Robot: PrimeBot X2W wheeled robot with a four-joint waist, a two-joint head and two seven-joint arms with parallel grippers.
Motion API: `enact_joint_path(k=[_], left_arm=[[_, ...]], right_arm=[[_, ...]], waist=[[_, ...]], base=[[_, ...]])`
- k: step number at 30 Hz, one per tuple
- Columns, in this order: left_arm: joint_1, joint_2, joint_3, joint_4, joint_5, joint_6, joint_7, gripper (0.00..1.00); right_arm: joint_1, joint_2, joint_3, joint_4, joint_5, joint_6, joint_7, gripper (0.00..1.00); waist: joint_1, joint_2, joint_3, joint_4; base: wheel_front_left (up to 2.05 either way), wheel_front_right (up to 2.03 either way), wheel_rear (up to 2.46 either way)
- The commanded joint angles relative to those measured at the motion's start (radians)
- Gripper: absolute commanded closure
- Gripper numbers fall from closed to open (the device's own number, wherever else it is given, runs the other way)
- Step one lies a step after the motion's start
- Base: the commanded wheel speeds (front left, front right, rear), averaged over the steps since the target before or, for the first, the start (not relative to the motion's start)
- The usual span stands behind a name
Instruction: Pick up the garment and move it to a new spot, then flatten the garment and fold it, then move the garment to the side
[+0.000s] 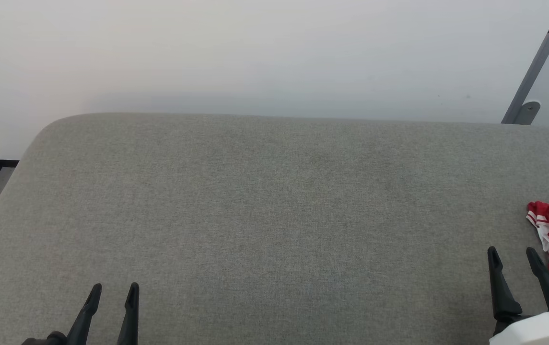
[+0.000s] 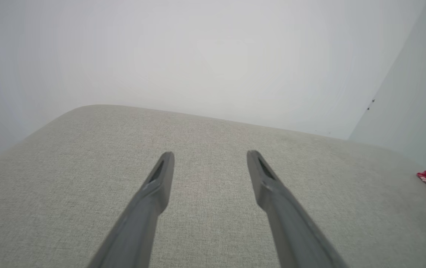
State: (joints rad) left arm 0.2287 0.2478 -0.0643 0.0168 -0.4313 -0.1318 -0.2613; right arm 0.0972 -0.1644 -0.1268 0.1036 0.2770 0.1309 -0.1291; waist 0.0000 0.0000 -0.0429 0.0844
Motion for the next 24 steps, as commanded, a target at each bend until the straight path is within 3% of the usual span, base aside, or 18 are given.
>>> enact_joint_path(k=[1,14,15,19,24], left_arm=[[0.007,-0.002,0.003,-0.006,0.003,0.002,-0.005,0.0],[-0.011,-0.009,0.023,-0.01,-0.01,0.002,-0.005,0.0],[-0.001,-0.007,0.019,-0.007,-0.007,0.0,0.0,1.0],[0.005,-0.029,0.009,0.034,-0.007,0.0,0.003,1.0],[-0.017,-0.038,0.016,0.044,-0.092,0.001,0.024,1.0]], right_arm=[[0.013,0.006,-0.005,-0.014,-0.003,0.0,0.007,0.0],[0.034,0.039,-0.015,-0.087,-0.025,0.0,0.061,0.0],[0.026,0.036,-0.014,-0.083,-0.021,0.0,0.059,1.0],[0.041,0.048,-0.008,-0.04,-0.021,0.0,0.06,1.0],[0.019,0.053,-0.012,-0.024,0.072,0.0,0.077,1.0]], waist=[[0.0,0.0,0.001,0.0],[0.0,0.0,0.011,0.003],[0.0,0.0,0.011,0.002],[0.0,0.0,0.011,0.002],[0.0,0.0,0.013,-0.001]], base=[[0.0,0.0,0.0],[0.0,0.0,0.0],[0.0,0.0,0.0],[0.0,0.0,0.0],[0.0,0.0,0.0]])
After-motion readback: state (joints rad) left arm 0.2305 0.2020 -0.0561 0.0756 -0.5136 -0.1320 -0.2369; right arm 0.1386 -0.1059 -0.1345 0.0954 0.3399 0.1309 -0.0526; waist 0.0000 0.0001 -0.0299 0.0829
